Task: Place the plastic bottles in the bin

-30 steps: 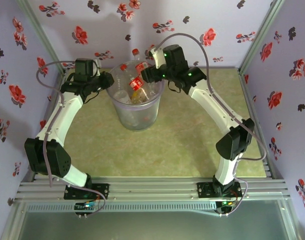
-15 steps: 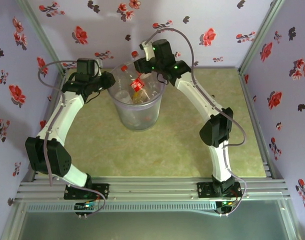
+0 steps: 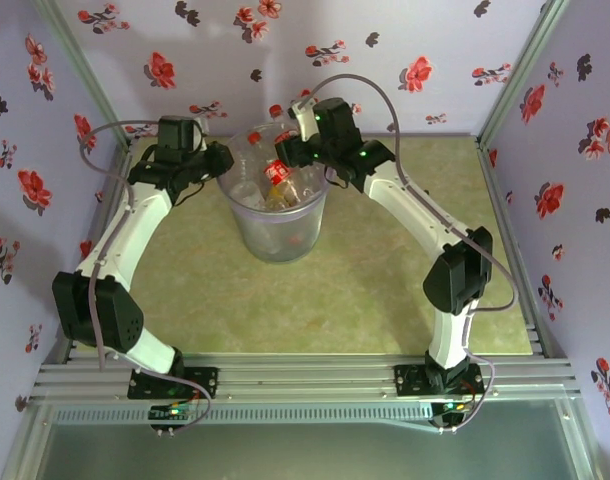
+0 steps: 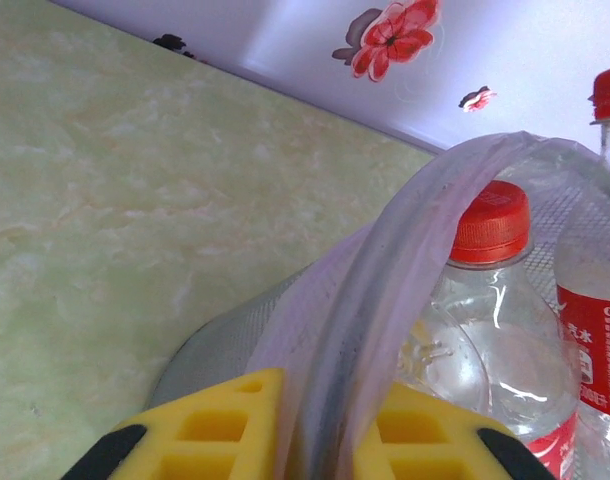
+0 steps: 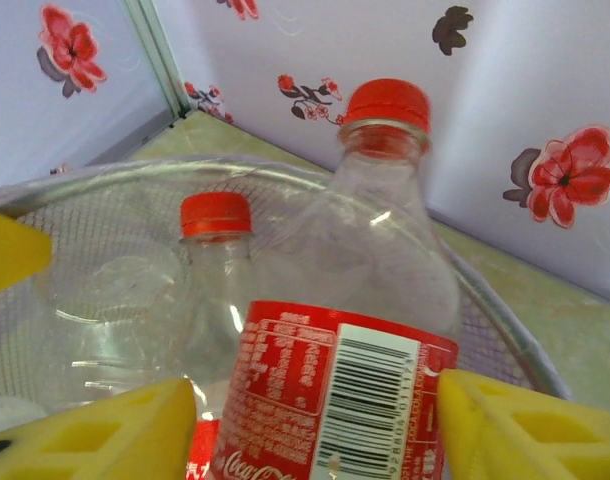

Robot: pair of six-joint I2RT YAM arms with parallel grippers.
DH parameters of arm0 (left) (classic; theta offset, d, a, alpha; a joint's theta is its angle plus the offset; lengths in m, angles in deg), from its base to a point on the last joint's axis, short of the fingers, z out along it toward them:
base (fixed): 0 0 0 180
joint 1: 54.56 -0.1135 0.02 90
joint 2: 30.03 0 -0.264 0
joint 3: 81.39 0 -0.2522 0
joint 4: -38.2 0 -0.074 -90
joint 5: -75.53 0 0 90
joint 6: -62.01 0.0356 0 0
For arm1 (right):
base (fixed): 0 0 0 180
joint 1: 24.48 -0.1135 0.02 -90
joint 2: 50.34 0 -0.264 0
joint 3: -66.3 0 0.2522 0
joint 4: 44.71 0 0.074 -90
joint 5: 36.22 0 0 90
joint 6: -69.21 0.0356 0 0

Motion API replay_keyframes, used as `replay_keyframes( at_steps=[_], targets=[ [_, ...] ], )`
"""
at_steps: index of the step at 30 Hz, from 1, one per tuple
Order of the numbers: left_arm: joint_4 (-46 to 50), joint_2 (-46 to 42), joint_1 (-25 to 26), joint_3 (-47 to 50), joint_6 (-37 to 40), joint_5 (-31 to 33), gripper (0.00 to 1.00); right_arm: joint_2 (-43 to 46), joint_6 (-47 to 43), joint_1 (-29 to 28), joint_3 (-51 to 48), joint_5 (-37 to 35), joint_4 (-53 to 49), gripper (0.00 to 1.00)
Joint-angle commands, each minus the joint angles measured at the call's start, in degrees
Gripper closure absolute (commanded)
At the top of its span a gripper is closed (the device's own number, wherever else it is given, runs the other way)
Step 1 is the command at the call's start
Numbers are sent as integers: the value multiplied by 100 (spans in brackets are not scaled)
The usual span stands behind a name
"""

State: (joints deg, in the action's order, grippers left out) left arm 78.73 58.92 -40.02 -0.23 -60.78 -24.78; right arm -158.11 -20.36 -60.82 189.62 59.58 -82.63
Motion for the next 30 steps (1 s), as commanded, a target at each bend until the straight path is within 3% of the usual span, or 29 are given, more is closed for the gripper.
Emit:
replay_keyframes(
  at_steps=[1, 13, 18, 19, 21, 23, 24, 25, 30],
  targets=[
    [-273, 196, 283, -158, -301, -113, 82, 421, 85, 120, 300, -63, -472, 29],
    [-593, 829, 770, -446, -475, -77, 82, 2283, 812, 1707, -1460, -413, -355, 23],
    [-549, 778, 796, -556, -374, -77, 71, 2933, 1035, 2295, -2485, -438, -299, 23],
    [-508, 749, 796, -599, -324, -77, 66, 3036, 1078, 2397, -2676, -471, -329, 23],
    [-450, 673, 804, -669, -179, -80, 45, 3233, 1118, 2531, -3047, -637, -361, 22],
    [-381, 559, 805, -716, 54, -2, 13, 3442, 1162, 2600, -3507, -897, -336, 16],
    [-381, 473, 813, -714, 187, 74, 1, 3569, 1193, 2622, -3787, -1053, -257, 8],
    [-378, 386, 800, -699, 309, 166, 0, 3685, 1196, 2636, -4076, -1216, -119, 1],
    [-434, -287, 748, -519, 973, 780, 0, 4065, 1334, 2676, -5415, -2029, 626, 1]
  ],
)
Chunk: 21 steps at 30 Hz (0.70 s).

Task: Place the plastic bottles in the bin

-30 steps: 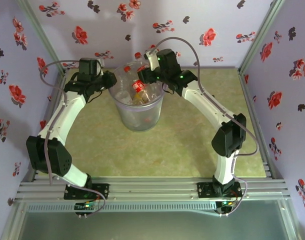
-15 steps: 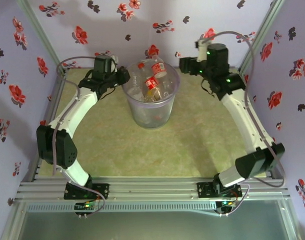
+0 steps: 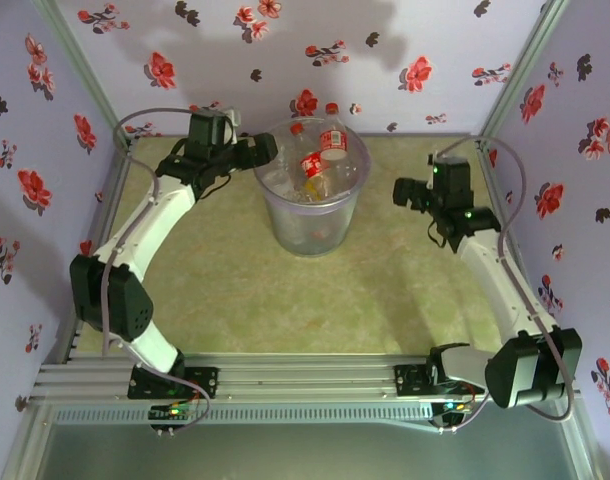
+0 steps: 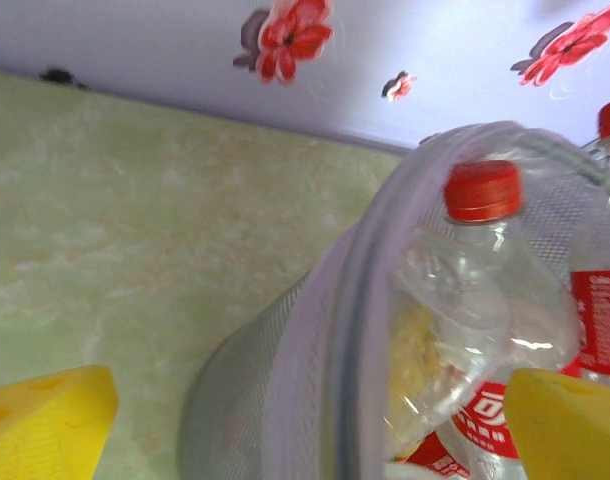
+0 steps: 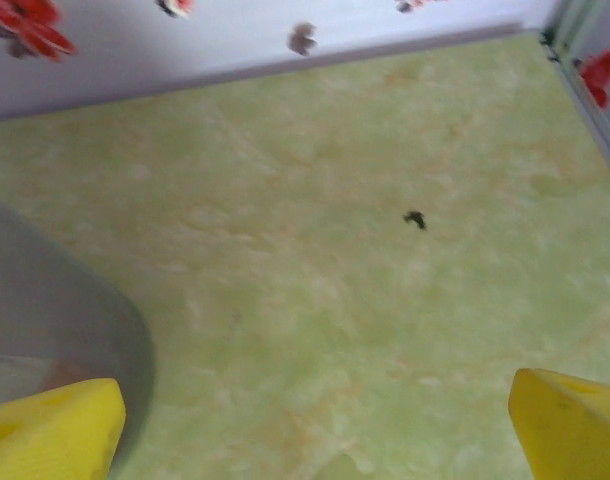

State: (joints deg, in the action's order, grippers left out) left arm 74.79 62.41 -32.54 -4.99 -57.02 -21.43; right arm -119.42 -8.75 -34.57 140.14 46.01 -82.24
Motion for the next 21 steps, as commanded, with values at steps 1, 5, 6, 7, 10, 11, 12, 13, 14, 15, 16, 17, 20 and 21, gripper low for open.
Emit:
replay_keyframes(
  at_steps=[1, 5, 6, 7, 10, 11, 12, 13, 14, 15, 16, 17, 20, 21],
  targets=[
    [-24, -858, -51, 15, 749, 550, 0, 225, 184, 56, -671, -728, 710, 1],
    [496, -1565, -457, 122, 957, 744, 0, 204, 116, 59, -1298, -935, 1175, 1],
    [529, -1807, -634, 298, 953, 793, 0, 189, 115, 64, -1419, -1020, 1272, 1],
    [530, -2080, -781, 559, 953, 918, 0, 172, 106, 60, -1541, -1098, 1364, 1],
    [509, -2855, -1158, 1457, 1024, 1682, 0, 120, 3, 60, -1872, -1360, 1726, 1],
    [525, -3066, -1263, 1734, 1067, 1843, 0, 71, -54, 59, -1973, -1421, 1865, 1],
    [522, -3288, -1392, 2086, 1137, 2000, 0, 21, -138, 59, -2079, -1491, 2033, 1],
    [460, -3460, -1498, 2450, 1192, 2138, 0, -61, -194, 60, -2164, -1561, 2183, 1],
    [375, -3579, -1601, 2770, 1229, 2248, 0, -142, -243, 59, -2233, -1587, 2306, 1],
    [205, -3682, -1692, 3152, 1287, 2346, 0, -245, -276, 59, -2303, -1619, 2458, 1],
    [4, -3752, -1759, 3493, 1319, 2460, 0, -352, -302, 59, -2407, -1632, 2635, 1],
    [-193, -3782, -1842, 3828, 1342, 2579, 0, -482, -353, 60, -2516, -1647, 2893, 1],
    [-1056, -3776, -1971, 4733, 1470, 2960, 0, -834, -511, 62, -2823, -1617, 3665, 1],
    [-1394, -3757, -2006, 5016, 1518, 3060, 0, -938, -564, 64, -2893, -1626, 3916, 1]
  ],
)
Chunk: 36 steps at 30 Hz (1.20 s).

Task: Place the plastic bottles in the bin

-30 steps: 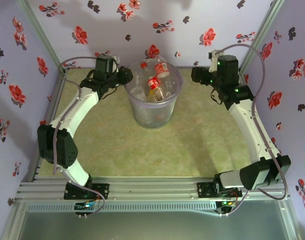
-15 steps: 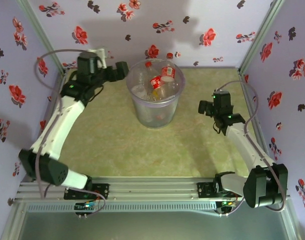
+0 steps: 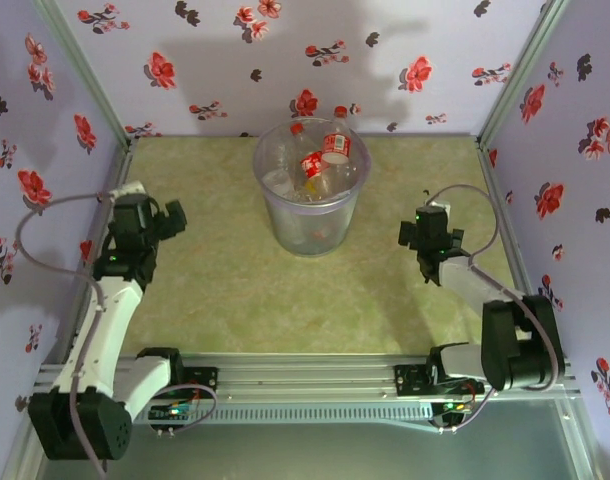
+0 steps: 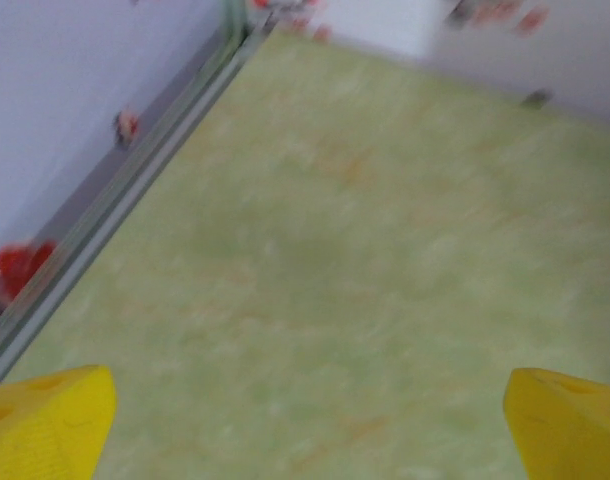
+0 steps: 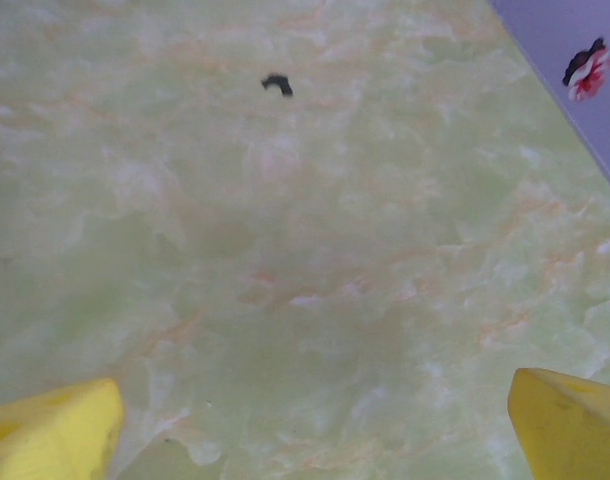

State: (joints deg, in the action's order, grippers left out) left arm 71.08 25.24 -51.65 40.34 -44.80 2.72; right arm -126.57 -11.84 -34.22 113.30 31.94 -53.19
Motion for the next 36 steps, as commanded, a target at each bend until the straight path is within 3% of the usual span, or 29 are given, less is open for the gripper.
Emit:
replay_keyframes(
  at_steps=[1, 3, 5, 12, 17, 20, 24, 27, 29, 32, 36],
  targets=[
    [-1455, 3, -145, 782, 363, 715, 0, -359, -298, 25, -271, -228, 1288, 1],
    [-2271, 170, -262, 1281, 461, 751, 0, -463, -368, 25, -200, -190, 1389, 1],
    [-3197, 551, -342, 1715, 695, 681, 0, -571, -484, 25, -358, -231, 2127, 1],
    [-5191, 1904, -424, 2144, 1145, 434, 0, -1047, -948, 56, -415, -334, 3196, 1],
    [-5165, 2421, -481, 1777, 1340, 237, 0, -907, -880, 152, -1057, -150, 4174, 1],
    [-5300, 2337, -478, 1886, 1425, 17, 0, -931, -810, 258, -1436, 11, 4926, 1],
    [-5699, 2089, -488, 2227, 1452, -115, 0, -1011, -731, 406, -1446, 416, 4991, 1],
    [-5753, 2054, -486, 2276, 1452, -128, 0, -1461, -765, 473, -1518, 540, 5623, 1],
    [-5749, 2041, -492, 2286, 1333, -166, 0, -1299, -701, 473, -1437, 548, 5164, 1],
    [-6789, 2369, -448, 2555, 1179, -641, 0, -1373, -685, 490, -1433, 576, 5286, 1],
    [-6629, 3075, -283, 2110, 1333, -529, 0, -1325, -693, 508, -1408, 674, 5163, 1]
  ],
)
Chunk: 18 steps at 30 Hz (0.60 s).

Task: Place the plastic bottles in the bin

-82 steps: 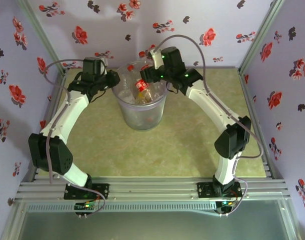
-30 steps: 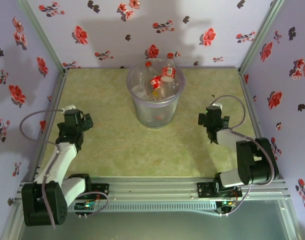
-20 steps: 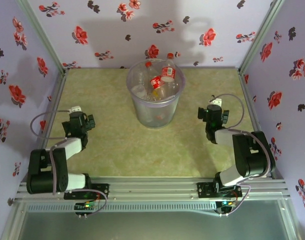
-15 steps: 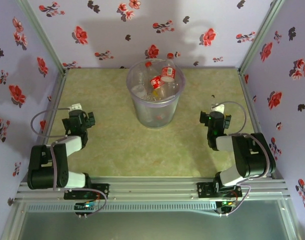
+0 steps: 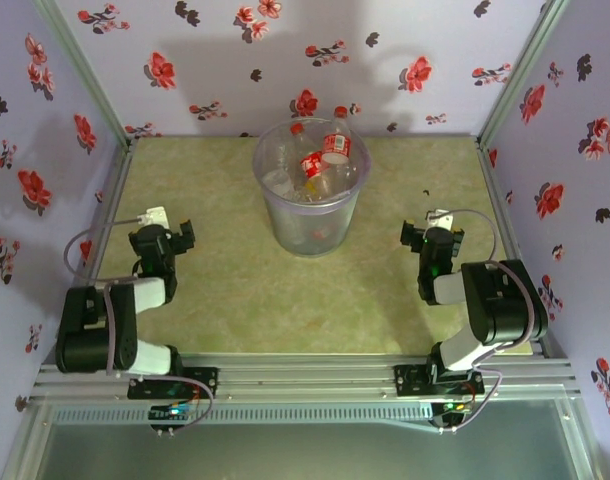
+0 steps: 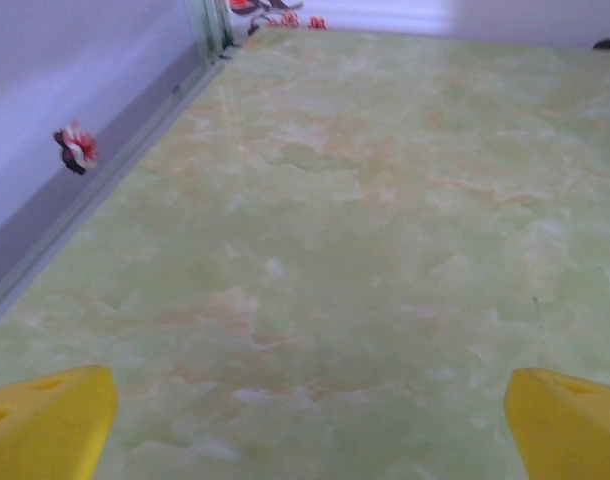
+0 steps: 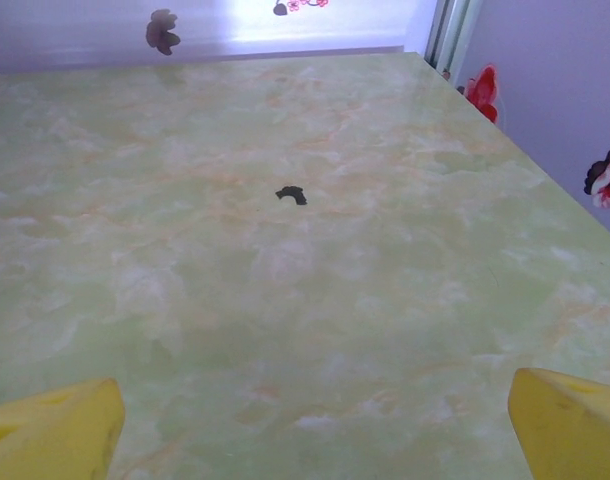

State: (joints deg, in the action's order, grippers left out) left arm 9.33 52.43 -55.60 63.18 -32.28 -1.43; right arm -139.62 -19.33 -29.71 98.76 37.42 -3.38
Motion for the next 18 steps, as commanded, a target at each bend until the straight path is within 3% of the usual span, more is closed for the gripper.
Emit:
replay_keyframes(
  at_steps=[1, 5, 9, 18],
  targets=[
    [-667, 510, 204, -149, 197, -73, 0, -26, 64, 66, 61, 139, 158, 1],
    [-896, 604, 262, -50, 210, 41, 0, -25, 104, 101, 121, 179, 34, 1],
    [-935, 619, 260, -48, 210, 53, 0, -18, 372, 128, 197, -542, -142, 1],
    [-949, 616, 262, -48, 210, 56, 0, -16, 380, 129, 206, -547, -148, 1]
  ],
)
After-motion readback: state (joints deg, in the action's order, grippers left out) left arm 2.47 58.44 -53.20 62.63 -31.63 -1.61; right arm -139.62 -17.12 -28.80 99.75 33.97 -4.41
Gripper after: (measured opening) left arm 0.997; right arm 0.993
